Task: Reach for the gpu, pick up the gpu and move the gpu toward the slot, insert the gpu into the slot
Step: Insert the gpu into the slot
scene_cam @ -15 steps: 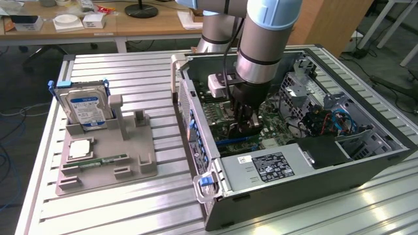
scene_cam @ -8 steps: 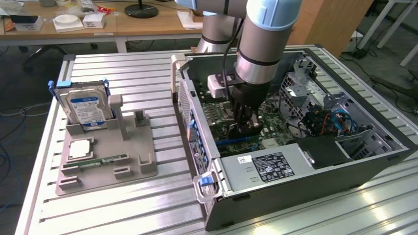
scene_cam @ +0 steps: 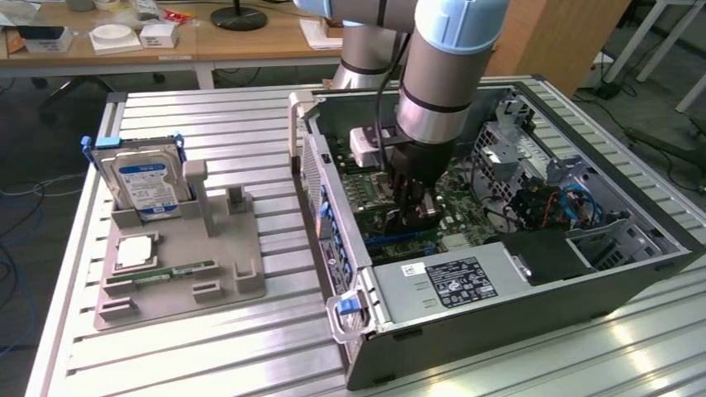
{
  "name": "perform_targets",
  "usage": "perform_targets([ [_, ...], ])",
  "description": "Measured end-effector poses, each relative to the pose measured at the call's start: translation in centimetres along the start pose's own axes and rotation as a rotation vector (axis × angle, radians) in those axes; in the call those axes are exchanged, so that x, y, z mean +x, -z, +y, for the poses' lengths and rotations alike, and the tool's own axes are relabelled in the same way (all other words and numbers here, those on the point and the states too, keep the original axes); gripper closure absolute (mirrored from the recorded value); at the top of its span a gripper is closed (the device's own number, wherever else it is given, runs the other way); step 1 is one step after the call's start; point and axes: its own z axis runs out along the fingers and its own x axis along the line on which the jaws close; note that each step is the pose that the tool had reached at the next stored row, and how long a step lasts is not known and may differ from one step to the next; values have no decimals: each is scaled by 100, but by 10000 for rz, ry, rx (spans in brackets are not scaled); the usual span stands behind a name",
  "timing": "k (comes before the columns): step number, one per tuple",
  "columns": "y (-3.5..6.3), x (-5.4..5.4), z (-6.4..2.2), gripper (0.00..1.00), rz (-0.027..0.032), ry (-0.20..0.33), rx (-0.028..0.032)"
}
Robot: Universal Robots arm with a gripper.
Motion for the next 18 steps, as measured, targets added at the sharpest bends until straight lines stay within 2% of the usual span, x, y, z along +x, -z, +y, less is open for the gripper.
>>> perform_targets([
  [18, -19, -9, 12, 74, -8, 71, 1],
])
